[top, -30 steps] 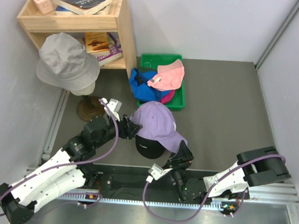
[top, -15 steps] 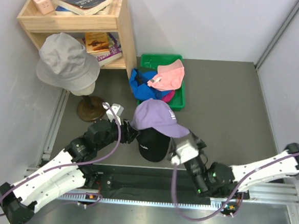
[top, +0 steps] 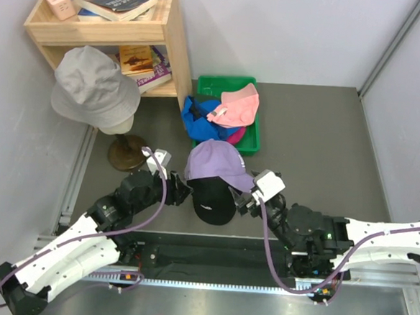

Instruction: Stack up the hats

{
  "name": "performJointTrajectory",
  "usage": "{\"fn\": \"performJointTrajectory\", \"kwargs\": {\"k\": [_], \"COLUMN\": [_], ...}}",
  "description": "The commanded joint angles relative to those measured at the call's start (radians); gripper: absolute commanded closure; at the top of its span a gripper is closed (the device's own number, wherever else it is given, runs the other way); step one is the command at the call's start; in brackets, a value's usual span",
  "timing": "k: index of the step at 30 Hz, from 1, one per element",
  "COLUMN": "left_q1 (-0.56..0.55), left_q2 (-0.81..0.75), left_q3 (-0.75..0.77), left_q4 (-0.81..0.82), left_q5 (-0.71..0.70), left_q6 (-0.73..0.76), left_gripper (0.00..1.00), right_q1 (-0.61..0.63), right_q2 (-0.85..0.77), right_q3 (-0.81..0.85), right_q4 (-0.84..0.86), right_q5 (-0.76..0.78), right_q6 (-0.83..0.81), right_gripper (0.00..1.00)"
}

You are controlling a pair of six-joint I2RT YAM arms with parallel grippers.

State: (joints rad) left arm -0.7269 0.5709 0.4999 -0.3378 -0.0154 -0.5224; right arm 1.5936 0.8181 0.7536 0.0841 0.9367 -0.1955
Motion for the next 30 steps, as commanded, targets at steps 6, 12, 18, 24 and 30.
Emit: {"fn": "performJointTrajectory", "kwargs": {"k": [6, 12, 18, 24, 30], "left_q1": [0.004, 0.004, 0.004, 0.004, 0.004], "left_q2": [-0.075, -0.031, 0.033, 0.084, 0.109], "left_q3": [0.175, 0.249, 0.267, 0.258, 0.261], "left_q4": [-0.121, -0.121, -0.067, 0.009, 0.051], "left_q5": [-0.093, -0.161, -0.164, -0.164, -0.170], "left_q6": [0.056, 0.090, 0.096, 0.090, 0.091], "left_gripper": [0.27, 0.24, 0.21, 0.21, 0.20], "right_q1": [-0.298, -0.417, -0.449, -0.460, -0.481], "right_q2": [0.117, 0.220, 0.366, 0.458, 0.493], "right_q3": [0.226, 0.296, 0.412, 0.446, 0.448], "right_q4": [-0.216, -0.187, -0.239, -0.285, -0.302], "right_q5": [-0.370, -0.518, -0.541, -0.454, -0.427], "right_q6": [0.367, 0.401, 0.389, 0.380, 0.387], "right_gripper": [0.30, 0.33, 0.37, 0.43, 0.52]}}
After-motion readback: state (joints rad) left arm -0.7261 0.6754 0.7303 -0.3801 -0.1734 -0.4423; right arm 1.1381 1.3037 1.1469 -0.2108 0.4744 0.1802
